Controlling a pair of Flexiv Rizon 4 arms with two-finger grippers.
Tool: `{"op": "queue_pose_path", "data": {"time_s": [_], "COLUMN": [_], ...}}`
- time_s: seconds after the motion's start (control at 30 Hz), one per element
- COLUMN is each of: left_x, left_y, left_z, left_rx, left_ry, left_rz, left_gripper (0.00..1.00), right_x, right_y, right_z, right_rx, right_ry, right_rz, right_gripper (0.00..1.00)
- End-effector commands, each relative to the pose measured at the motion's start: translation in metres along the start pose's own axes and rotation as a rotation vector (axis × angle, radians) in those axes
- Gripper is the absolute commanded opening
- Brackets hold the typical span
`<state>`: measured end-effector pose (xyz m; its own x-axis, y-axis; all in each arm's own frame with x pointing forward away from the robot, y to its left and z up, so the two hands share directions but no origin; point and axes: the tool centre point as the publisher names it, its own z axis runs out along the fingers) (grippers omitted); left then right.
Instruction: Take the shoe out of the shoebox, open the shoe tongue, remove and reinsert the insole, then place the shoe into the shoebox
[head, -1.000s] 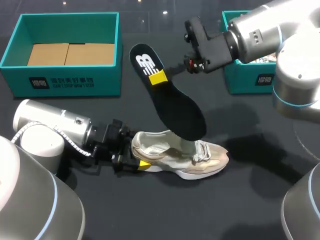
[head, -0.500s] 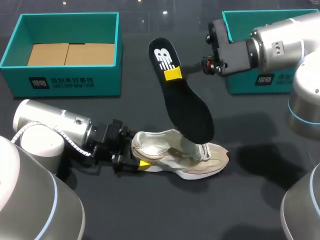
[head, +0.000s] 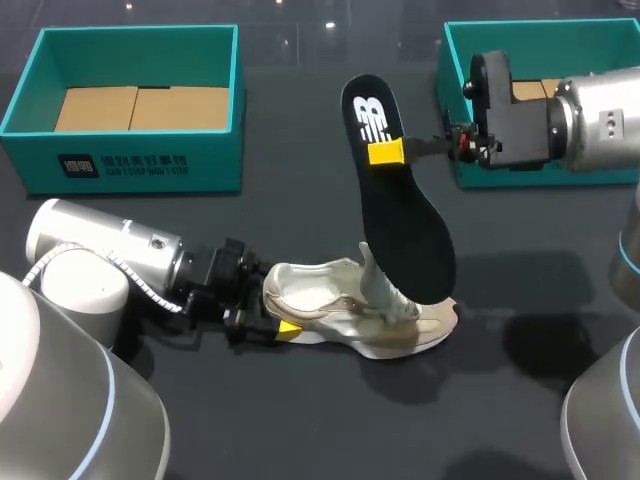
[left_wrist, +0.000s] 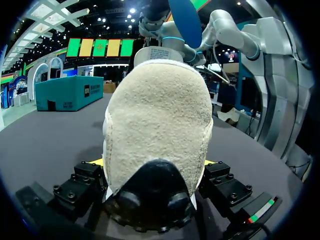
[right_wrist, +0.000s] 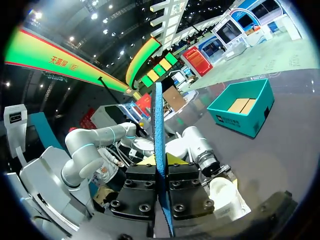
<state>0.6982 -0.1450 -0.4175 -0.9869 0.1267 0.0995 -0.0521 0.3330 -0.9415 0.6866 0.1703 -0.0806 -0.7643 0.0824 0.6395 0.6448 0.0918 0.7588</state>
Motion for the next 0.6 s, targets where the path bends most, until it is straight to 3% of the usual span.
{"op": "queue_pose_path", "data": {"time_s": [0.03, 0.3, 0.4, 0.6], "left_x": [0.0, 0.0, 0.0, 0.0], "left_y": [0.002, 0.002, 0.002, 0.002], "left_z": [0.001, 0.001, 0.001, 0.001], "left_rx": [-0.001, -0.001, -0.001, -0.001], "left_ry": [0.0, 0.0, 0.0, 0.0], "left_rz": [0.0, 0.0, 0.0, 0.0], "left_gripper": [0.0, 0.0, 0.0, 0.0], "right_x": [0.005, 0.013, 0.023, 0.026], "right_y": [-0.003, 0.013, 0.016, 0.015], "right_z": [-0.01, -0.036, -0.047, -0.047], "right_rx": [-0.067, -0.126, -0.198, -0.221], "right_ry": [-0.024, -0.068, -0.062, -0.056], "right_rz": [-0.081, -0.1, -0.115, -0.129], "right_gripper": [0.0, 0.0, 0.0, 0.0]}}
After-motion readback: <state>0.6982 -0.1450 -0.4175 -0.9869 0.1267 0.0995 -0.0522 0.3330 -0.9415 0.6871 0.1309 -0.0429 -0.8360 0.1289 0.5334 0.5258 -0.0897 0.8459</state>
